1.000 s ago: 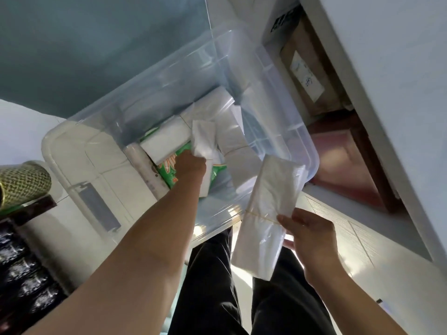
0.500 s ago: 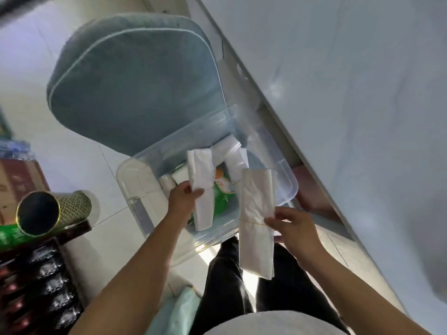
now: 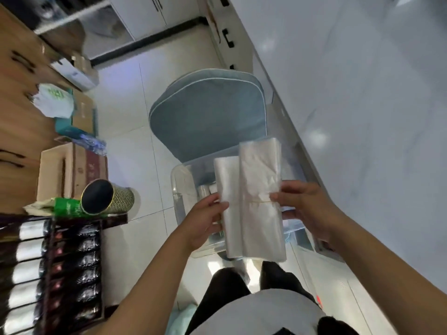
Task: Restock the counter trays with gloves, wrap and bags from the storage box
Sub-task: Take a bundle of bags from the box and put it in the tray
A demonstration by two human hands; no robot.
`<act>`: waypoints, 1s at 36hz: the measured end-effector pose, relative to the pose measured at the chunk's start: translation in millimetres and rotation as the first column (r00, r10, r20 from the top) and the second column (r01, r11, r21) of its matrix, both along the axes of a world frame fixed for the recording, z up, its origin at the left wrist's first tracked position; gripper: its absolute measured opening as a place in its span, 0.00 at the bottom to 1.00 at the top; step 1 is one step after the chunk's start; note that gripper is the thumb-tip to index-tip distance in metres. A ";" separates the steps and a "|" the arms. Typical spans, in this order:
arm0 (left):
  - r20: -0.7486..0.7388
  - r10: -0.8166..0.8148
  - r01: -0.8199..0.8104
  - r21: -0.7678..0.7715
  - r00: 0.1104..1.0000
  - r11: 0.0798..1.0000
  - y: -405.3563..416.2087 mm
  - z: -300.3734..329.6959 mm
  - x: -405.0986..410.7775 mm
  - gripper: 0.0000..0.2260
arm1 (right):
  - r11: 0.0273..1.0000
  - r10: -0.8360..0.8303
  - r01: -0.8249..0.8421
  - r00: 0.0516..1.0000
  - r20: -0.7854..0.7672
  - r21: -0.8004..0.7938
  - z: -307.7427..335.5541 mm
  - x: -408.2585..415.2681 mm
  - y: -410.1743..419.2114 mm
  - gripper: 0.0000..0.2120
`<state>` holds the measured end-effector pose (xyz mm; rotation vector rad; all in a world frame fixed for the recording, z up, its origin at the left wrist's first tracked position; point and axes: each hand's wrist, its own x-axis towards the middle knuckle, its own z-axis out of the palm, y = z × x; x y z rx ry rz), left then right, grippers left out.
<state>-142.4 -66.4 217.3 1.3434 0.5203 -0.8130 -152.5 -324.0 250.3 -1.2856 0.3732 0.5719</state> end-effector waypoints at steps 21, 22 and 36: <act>0.171 -0.289 0.329 -0.302 0.942 0.895 26.5 42.6 -66.3 0.21 | 0.820 -0.488 0.477 0.871 0.050 -0.317 38.4 -119.1 95.5 0.03; 0.179 -0.310 0.352 -0.296 0.934 0.888 27.5 39.6 -69.2 0.21 | 0.793 -0.523 0.513 0.850 0.065 -0.328 37.6 -129.4 100.1 0.03; 0.310 -0.722 0.756 -0.484 0.619 0.440 -44.7 66.8 -141.4 0.21 | 0.705 -0.706 0.708 0.706 0.052 -0.035 86.8 -311.0 91.8 0.21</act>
